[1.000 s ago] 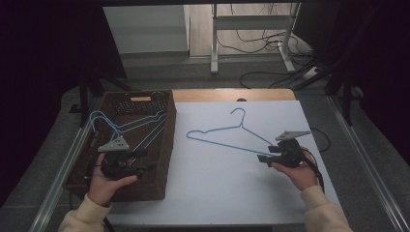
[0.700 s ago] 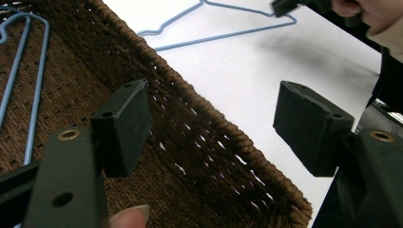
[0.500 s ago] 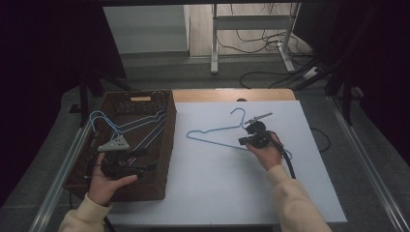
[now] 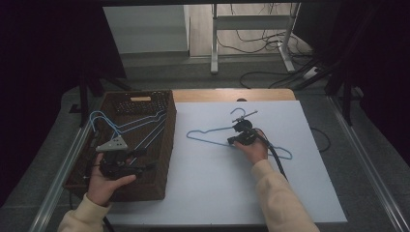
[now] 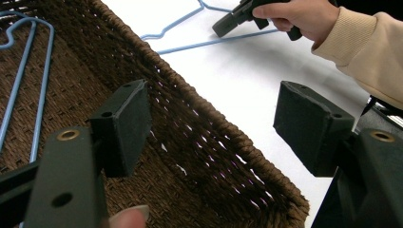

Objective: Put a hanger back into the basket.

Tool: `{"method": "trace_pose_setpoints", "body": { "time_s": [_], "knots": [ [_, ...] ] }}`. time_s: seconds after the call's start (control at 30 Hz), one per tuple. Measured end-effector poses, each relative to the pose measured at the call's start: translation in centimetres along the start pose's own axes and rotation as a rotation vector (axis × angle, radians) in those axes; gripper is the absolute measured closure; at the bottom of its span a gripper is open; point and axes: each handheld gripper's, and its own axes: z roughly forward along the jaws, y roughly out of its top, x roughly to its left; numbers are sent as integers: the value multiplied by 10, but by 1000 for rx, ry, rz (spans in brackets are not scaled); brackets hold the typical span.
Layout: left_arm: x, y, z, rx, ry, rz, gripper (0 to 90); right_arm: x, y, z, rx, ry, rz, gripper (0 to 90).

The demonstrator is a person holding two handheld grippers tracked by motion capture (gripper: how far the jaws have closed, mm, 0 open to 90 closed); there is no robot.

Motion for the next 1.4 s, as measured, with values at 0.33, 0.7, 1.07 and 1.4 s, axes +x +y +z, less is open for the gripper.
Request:
{"method": "trace_pose_setpoints", "body": {
  "time_s": [0.33,0.7,1.07,1.4],
  "knots": [
    [1,0,0,3,1,-2,280,4,-17,-9,26,76,5,900],
    [-1,1,2,8,-9,4,281,19,-54,-32,90,120,-32,900],
    [-1,0,3,14,-12,2,281,28,-64,-37,107,133,-58,900],
    [-1,0,3,14,-12,1,281,34,-82,-48,129,168,-62,900]
  ]
}}
